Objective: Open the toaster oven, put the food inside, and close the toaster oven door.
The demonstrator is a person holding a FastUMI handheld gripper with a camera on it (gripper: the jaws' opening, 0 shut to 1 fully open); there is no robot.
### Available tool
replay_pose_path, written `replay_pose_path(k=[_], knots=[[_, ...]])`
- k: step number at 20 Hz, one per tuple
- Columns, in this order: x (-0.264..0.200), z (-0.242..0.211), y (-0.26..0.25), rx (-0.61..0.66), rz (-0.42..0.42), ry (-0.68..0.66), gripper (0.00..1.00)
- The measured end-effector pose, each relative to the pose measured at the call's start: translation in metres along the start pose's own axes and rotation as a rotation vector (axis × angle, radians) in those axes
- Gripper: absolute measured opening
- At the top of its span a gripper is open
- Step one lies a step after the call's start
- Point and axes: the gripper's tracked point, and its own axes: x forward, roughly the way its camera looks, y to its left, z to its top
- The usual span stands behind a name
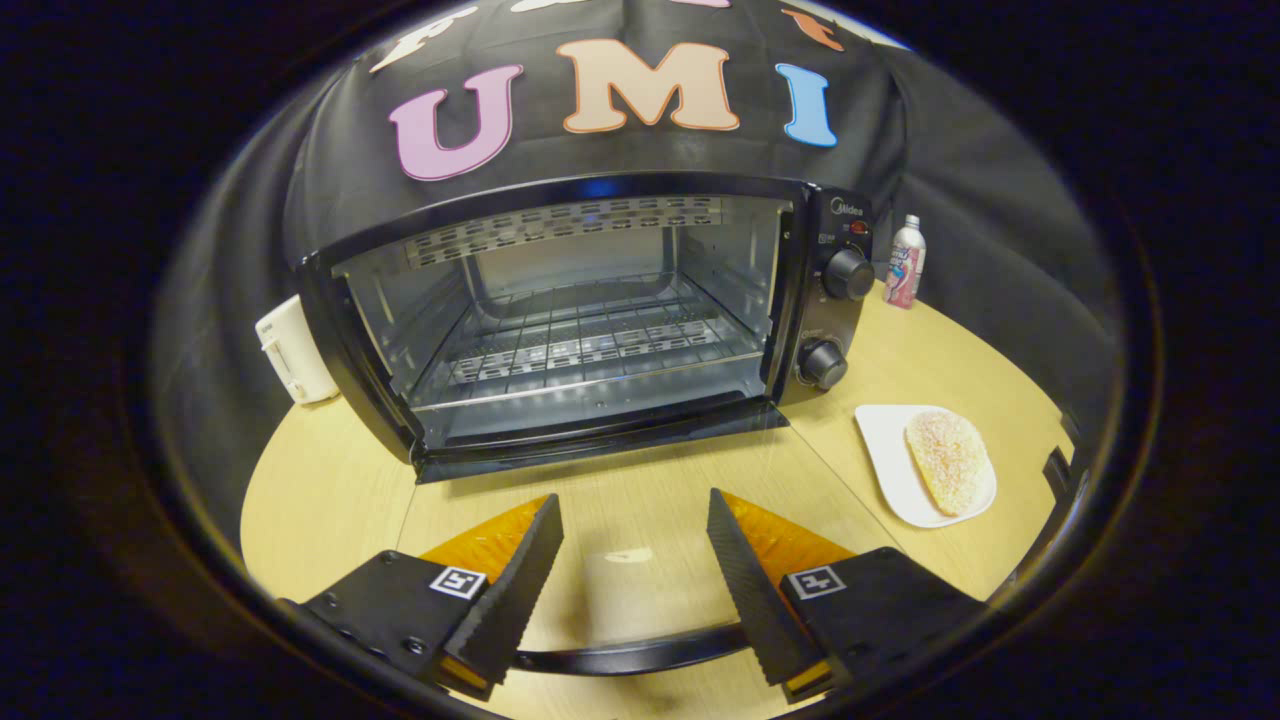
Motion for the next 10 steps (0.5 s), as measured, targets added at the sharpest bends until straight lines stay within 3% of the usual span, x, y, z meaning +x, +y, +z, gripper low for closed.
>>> replay_pose_path(k=[4,10], knots=[[-0.013,0.025,-0.051,0.012,-0.088,-0.057,0.94],[-0.027,0.037,-0.164,0.121,-0.302,-0.102,0.93]])
